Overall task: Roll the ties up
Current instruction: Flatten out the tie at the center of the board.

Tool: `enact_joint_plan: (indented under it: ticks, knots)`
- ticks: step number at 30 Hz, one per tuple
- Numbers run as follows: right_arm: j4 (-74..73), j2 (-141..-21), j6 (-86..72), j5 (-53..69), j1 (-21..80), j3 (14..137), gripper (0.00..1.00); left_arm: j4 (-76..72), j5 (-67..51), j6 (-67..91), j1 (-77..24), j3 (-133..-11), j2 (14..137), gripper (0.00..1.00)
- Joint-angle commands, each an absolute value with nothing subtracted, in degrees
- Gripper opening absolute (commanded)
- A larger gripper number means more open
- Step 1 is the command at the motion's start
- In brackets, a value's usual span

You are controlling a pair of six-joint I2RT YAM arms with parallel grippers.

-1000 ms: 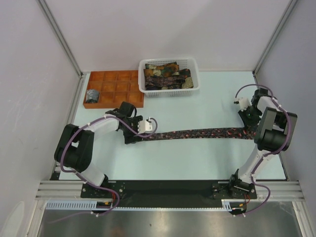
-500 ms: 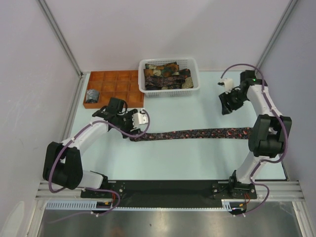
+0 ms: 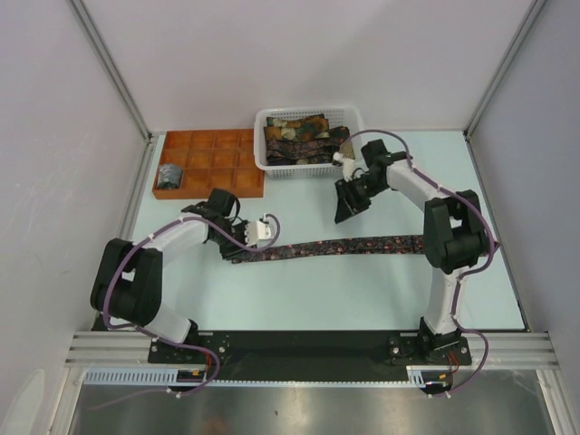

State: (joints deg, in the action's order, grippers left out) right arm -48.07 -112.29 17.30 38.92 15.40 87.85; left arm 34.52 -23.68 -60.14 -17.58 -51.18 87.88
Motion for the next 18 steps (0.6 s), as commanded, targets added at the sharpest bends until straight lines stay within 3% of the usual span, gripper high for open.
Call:
enact_joint_plan:
  ticks: [1, 3, 7, 9, 11, 12, 14, 18]
  knots:
    - [-41.15, -115.30, 10.20, 44.38, 21.35, 91.49, 0.35, 36.39, -20.83, -63.90, -17.31, -46.94, 85.69, 0.38]
    - [-39.21, -116.89, 7.57, 45.35, 24.68, 92.45, 0.34, 36.30, -21.09, -62.85, -17.05, -47.02, 86.57, 0.39]
    - [-34.02, -120.75, 2.47, 47.19, 29.26, 94.39, 0.32, 36.12, -23.37, -60.39, -14.95, -47.81, 83.59, 0.61]
    - [-33.14, -121.03, 1.23, 47.20, 31.54, 95.01, 0.31, 36.38, -24.78, -58.45, -12.59, -48.86, 81.13, 0.64]
    - [-33.05, -119.71, 1.75, 45.88, 32.69, 94.14, 0.36, 37.70, -26.18, -57.66, -10.91, -49.74, 79.98, 0.71]
    - [-32.52, -118.92, 2.45, 45.44, 32.78, 93.35, 0.49, 38.58, -26.80, -57.74, -9.94, -50.09, 78.94, 0.74]
    - [-30.95, -116.65, 3.07, 42.73, 32.78, 90.46, 0.58, 39.55, -29.17, -60.01, -9.67, -49.57, 77.53, 0.86]
    - [-30.93, -118.56, 5.09, 41.66, 31.29, 91.66, 0.56, 36.85, -33.32, -64.42, -12.47, -46.85, 74.79, 0.94]
